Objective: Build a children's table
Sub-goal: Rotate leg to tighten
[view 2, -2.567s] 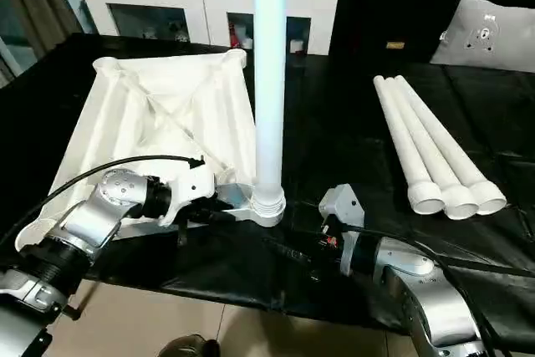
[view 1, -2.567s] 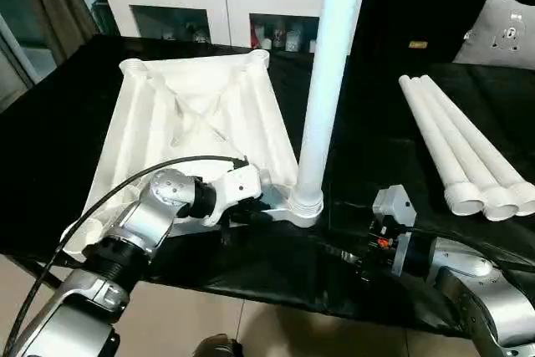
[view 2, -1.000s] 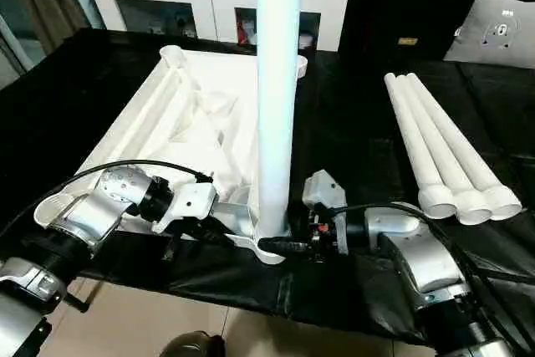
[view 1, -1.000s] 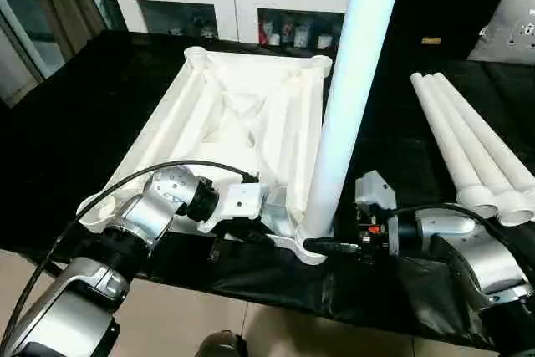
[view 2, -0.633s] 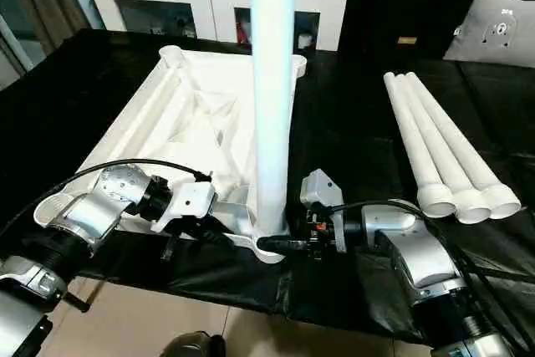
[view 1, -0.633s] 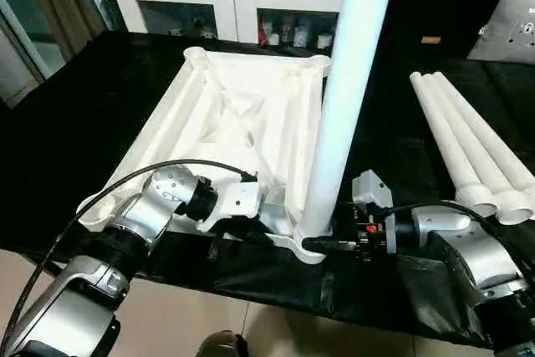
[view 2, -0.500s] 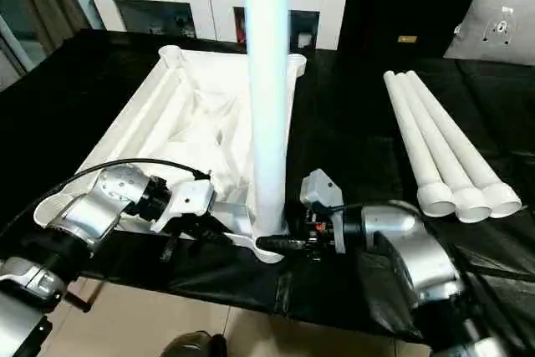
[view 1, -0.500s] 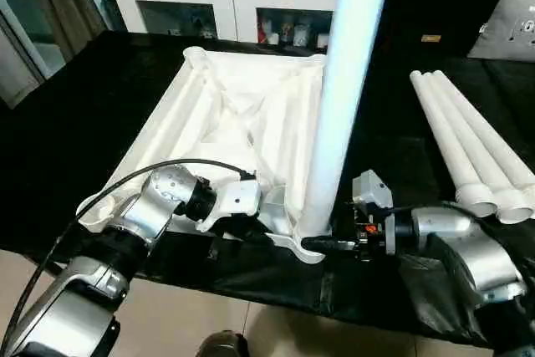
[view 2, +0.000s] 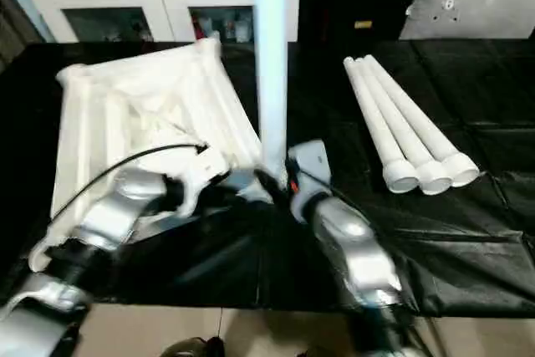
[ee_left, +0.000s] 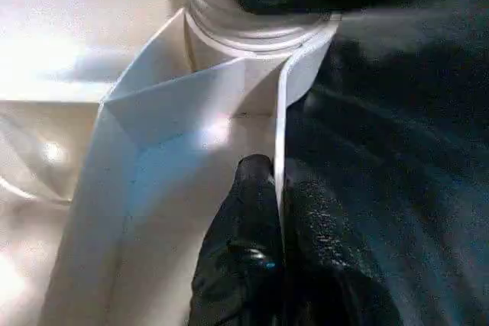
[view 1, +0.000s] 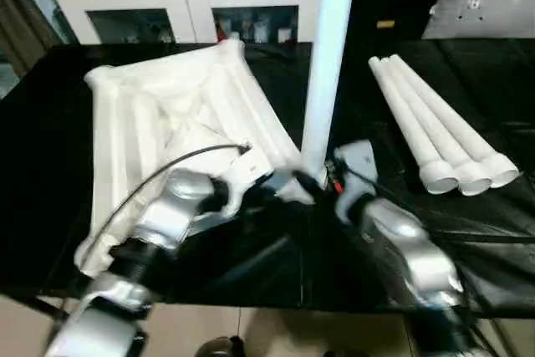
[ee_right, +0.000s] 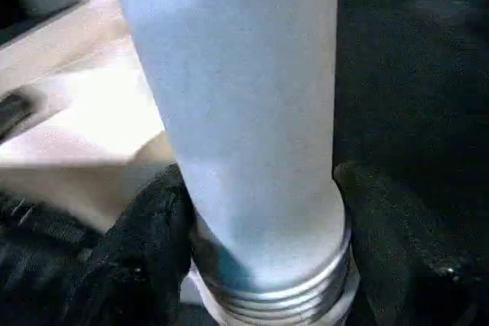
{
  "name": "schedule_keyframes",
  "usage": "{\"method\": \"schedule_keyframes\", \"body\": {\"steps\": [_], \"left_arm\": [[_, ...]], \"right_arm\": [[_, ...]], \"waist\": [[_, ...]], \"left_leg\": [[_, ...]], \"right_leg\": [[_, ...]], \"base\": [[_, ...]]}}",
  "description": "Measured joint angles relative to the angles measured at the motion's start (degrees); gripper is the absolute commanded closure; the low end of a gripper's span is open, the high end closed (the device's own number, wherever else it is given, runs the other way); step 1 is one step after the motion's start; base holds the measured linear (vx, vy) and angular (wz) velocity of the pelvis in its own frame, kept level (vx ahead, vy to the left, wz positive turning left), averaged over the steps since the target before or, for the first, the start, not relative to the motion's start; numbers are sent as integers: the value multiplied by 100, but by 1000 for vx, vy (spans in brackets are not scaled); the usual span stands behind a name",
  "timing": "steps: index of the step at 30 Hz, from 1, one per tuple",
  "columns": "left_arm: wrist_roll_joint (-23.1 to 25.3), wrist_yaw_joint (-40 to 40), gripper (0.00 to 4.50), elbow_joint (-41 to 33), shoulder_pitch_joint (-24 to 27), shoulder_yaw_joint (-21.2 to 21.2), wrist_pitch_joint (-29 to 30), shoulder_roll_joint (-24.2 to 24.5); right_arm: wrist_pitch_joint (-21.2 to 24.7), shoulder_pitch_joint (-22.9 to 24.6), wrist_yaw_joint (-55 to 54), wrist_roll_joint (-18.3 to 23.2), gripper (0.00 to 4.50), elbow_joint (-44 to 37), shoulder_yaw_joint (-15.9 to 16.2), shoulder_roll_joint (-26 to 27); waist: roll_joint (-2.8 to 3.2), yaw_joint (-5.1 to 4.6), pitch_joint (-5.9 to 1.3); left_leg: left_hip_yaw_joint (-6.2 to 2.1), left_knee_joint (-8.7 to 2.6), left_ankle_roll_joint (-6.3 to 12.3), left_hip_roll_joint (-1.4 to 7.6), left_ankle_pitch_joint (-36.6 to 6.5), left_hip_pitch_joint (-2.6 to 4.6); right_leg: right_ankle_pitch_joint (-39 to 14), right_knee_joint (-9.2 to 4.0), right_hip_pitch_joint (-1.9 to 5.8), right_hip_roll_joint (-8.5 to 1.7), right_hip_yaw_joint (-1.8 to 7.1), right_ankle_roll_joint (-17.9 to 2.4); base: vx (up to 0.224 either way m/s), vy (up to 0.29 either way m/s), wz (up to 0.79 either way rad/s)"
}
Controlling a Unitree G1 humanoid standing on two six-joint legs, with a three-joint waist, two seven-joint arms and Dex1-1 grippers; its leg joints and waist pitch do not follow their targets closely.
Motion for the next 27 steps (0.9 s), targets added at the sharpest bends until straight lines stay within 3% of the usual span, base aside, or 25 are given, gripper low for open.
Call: {"method": "schedule_keyframes", "body": {"steps": [1, 5, 9, 11, 14, 19, 27], "left_arm": [[62, 200, 450, -17, -23, 2, 107, -119], [126, 445, 450, -93, -72, -56, 193, -255], [124, 399, 450, -148, -84, -124, 147, -228], [122, 294, 450, -164, -84, -156, 70, -158], [117, 165, 450, -190, -76, -172, -33, -29], [-6, -368, 450, -207, 6, -239, -553, 374], [-256, -1662, 450, -149, 121, -374, -1414, 959]], "right_arm": [[0, -105, -226, -106, 133, 91, -24, 92], [-73, -150, -430, -249, 86, 110, -4, 104], [-208, -24, -358, -222, 67, -6, 10, 63], [-299, 130, -169, -167, 31, -104, 9, -43], [-371, 339, 206, 35, 20, -152, -10, -214], [-513, 624, 1376, 507, 10, -392, -50, -929], [-808, 624, 3466, 879, 10, -488, 82, -2285]], "waist": [[3, -10, 0], [8, -2, -4], [20, 22, -11], [21, 23, -10], [24, 18, -8], [14, 78, 1], [-7, 279, 13]], "left_leg": [[0, 0, 0, -4, 0, -1], [0, -6, 0, -11, 0, -9], [1, -20, 0, -12, 0, -19], [1, -27, 0, -11, 0, -23], [0, -28, 0, -5, 0, -37], [0, -20, 2, 7, 0, -70], [0, 76, 59, 26, 0, -118]], "right_leg": [[0, 0, 0, 0, 5, 0], [3, -16, 5, 0, 13, 3], [22, -35, 7, 1, 9, -13], [21, -45, 6, 1, 6, -11], [22, -56, 0, 4, -2, -12], [23, -59, -18, 7, -17, -13], [24, -25, -34, 8, -27, -15]], "base": [[0, 0, 0], [13, 1, 0], [25, 0, 1], [0, 0, 0], [0, 0, 0], [0, 0, 0], [0, 0, 0]]}}
